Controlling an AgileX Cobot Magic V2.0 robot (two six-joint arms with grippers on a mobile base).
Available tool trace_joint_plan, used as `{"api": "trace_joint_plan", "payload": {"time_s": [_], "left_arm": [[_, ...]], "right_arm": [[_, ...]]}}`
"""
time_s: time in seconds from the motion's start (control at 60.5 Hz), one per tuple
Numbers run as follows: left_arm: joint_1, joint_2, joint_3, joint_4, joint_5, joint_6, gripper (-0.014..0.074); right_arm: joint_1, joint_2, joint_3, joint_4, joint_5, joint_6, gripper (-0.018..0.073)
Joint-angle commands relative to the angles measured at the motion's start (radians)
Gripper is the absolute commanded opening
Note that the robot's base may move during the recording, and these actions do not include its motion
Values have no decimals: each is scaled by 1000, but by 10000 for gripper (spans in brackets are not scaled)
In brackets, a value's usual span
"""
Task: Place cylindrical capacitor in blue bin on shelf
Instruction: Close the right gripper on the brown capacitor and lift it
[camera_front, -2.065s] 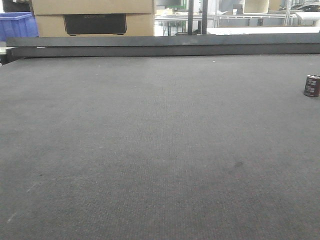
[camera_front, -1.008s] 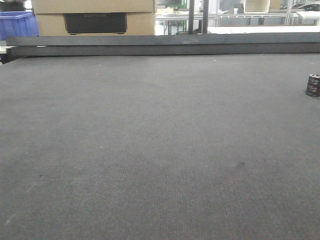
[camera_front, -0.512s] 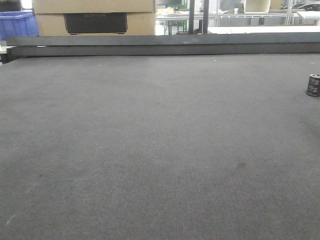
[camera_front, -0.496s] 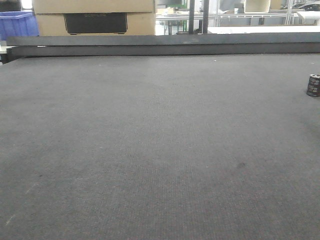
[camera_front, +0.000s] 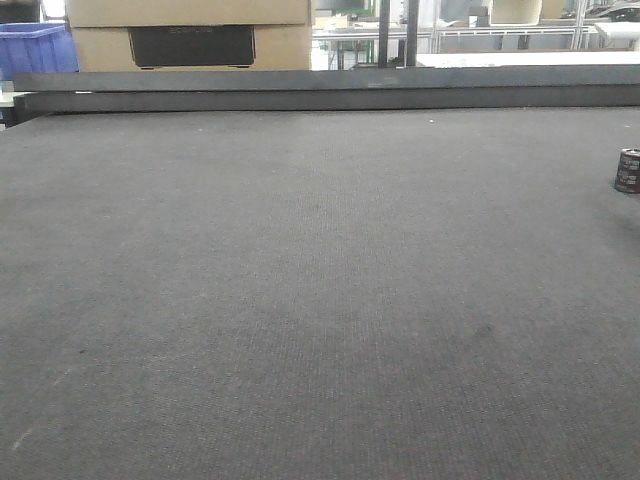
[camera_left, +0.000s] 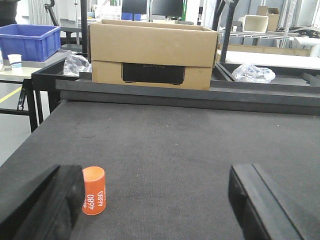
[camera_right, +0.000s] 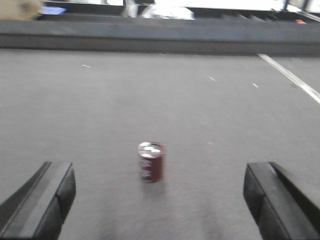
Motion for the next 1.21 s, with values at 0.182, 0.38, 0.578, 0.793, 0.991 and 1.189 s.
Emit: {"api": "trace_joint_plan", "payload": {"time_s": [0.182, 0.38, 0.578, 0.793, 0.991, 1.189], "left_arm": [[-7, 2, -10, -3, -10, -1, 487], [-7, 2, -10, -3, -10, -1, 487], [-7, 2, -10, -1, -10, -1, 487], [-7, 2, -10, -1, -10, -1, 487], [-7, 2, -10, -1, -10, -1, 487], [-7, 2, -10, -1, 7, -1, 487]], "right_arm": [[-18, 307, -191, -6, -141, -1, 568], [-18, 494, -353, -6, -141, -1, 568], [-18, 624, -465, -27, -140, -1, 568], [-18, 704, -522, -43, -136, -1, 568], [-18, 708, -522, -43, -141, -1, 335], [-18, 703, -522, -43, -144, -1, 27]]}}
